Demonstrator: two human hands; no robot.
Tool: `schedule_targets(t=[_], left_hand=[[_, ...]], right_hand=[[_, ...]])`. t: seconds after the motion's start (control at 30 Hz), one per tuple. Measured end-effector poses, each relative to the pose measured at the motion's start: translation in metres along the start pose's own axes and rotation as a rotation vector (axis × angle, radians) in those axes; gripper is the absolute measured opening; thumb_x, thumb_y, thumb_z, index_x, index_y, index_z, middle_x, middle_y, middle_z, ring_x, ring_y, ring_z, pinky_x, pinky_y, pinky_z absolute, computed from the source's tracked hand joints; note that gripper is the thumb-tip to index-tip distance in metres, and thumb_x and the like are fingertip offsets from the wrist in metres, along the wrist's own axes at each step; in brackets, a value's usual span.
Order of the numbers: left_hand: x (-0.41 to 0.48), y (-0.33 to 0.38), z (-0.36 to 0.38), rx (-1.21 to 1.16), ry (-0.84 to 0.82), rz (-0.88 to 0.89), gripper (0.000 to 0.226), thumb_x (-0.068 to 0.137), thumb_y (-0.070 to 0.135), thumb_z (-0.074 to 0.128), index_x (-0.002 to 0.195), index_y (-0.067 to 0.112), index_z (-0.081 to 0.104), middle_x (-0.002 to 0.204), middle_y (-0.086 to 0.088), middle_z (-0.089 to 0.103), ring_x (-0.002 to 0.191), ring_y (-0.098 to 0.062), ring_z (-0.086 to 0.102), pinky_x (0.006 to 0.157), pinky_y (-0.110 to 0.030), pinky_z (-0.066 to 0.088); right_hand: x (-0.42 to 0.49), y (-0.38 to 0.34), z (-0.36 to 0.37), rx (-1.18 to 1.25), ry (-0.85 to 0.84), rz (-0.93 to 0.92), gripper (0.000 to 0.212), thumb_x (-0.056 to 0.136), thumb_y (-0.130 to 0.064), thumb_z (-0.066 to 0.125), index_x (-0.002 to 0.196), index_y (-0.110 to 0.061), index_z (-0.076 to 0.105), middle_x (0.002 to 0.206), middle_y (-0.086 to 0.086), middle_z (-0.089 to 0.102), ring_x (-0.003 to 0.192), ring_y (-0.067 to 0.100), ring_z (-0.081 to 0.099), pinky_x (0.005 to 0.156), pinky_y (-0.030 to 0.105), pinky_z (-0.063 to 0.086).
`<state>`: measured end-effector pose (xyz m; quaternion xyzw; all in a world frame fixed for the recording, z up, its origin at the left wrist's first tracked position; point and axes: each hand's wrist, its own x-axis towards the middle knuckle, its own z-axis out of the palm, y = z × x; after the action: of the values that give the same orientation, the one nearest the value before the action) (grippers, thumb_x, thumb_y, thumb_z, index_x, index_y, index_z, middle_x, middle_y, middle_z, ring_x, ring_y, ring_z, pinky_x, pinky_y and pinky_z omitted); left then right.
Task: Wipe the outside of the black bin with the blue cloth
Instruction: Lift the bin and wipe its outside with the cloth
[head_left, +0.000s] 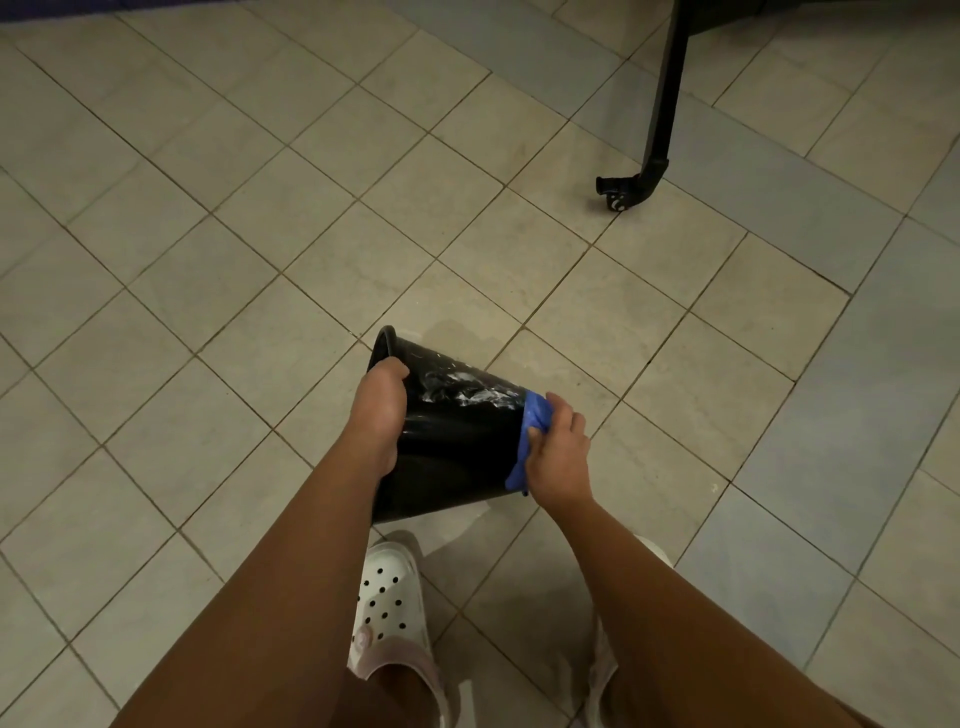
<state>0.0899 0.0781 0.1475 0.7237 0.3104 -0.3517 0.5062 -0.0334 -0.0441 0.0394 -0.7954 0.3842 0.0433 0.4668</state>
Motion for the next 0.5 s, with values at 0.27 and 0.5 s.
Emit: schedule_targets(t=[0.27,0.5], left_hand=[[0.014,0.001,0.008,0.145,0.151,0.112,0.047,0.104,0.033,0.029,0.137,0.004,0.045,0.103,-0.010,0.056,0.096,-0.025,0.054,0.088,-0.038,0.045],[0.017,-0.004,0.006,0.341,0.191,0.314,0.041,0.104,0.027,0.028,0.111,0.001,0.058,0.094,-0.014,0.060,0.073,-0.016,0.052,0.056,-0.027,0.036]], right_hand=[[0.003,0.030,-0.013,-0.420,0.034,-0.183,0.041,0.097,-0.023,0.041,0.137,-0.027,0.039,0.138,0.001,0.045,0.129,0.026,0.033,0.113,0.049,0.014],[-0.032,0.039,0.004,-0.215,0.086,-0.495,0.061,0.075,0.004,0.069,0.129,-0.016,0.048,0.131,0.017,0.053,0.123,0.031,0.046,0.105,0.044,0.036]])
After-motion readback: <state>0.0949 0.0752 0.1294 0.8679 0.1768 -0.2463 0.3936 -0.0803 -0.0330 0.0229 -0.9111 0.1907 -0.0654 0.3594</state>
